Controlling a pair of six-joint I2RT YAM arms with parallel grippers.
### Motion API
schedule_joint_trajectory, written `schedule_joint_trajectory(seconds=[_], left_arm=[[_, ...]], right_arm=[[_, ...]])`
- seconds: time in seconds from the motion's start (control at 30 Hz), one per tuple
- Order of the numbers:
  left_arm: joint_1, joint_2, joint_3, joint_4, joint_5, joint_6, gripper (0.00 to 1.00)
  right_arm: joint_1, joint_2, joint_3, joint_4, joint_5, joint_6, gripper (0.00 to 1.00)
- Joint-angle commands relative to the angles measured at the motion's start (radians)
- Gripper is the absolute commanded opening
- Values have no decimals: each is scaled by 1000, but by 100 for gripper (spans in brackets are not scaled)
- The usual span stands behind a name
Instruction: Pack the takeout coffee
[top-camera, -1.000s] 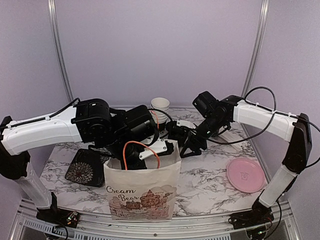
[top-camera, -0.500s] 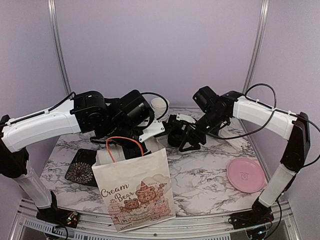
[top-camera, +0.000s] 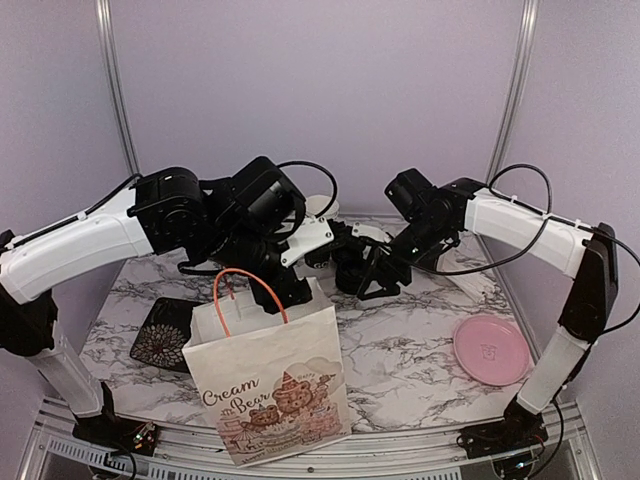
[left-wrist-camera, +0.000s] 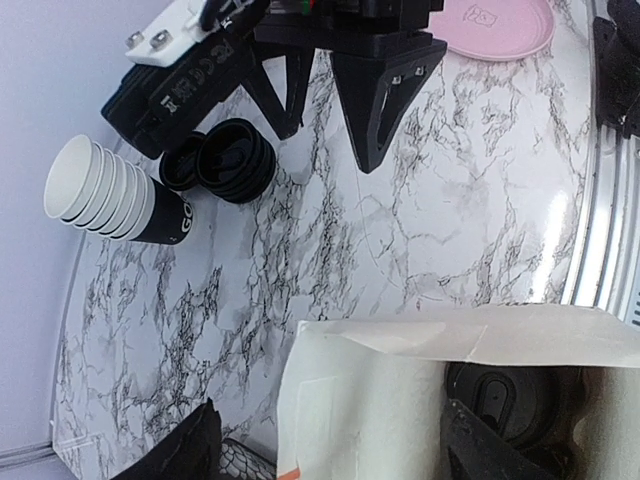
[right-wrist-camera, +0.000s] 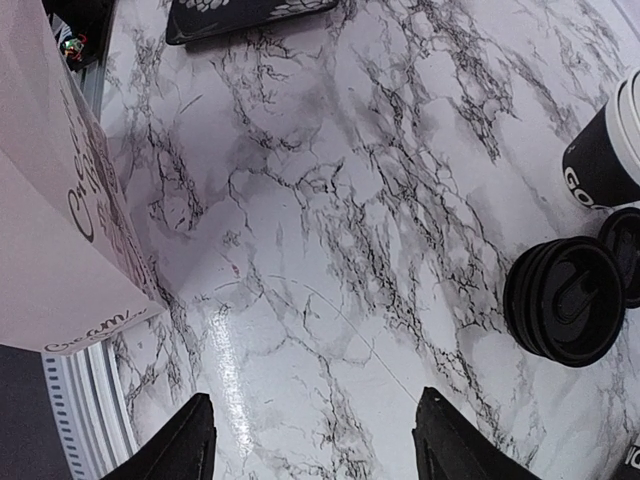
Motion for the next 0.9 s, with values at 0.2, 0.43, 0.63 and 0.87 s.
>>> schedule_joint_trajectory(seconds=[0.2, 0.43, 0.63, 0.87], left_arm=[[1, -86, 76, 41, 40, -29, 69], [2, -135, 49, 41, 59, -58, 67], [2, -223, -12, 34, 190, -124, 67], [5, -303, -85, -42, 188, -240, 48]], right_arm=[[-8, 4, 42, -21, 10, 2, 66], [-8, 10, 45, -23, 1, 1, 66], [-8, 14, 48, -27, 3, 2, 66], [-9, 22, 51, -28, 2, 4, 65]])
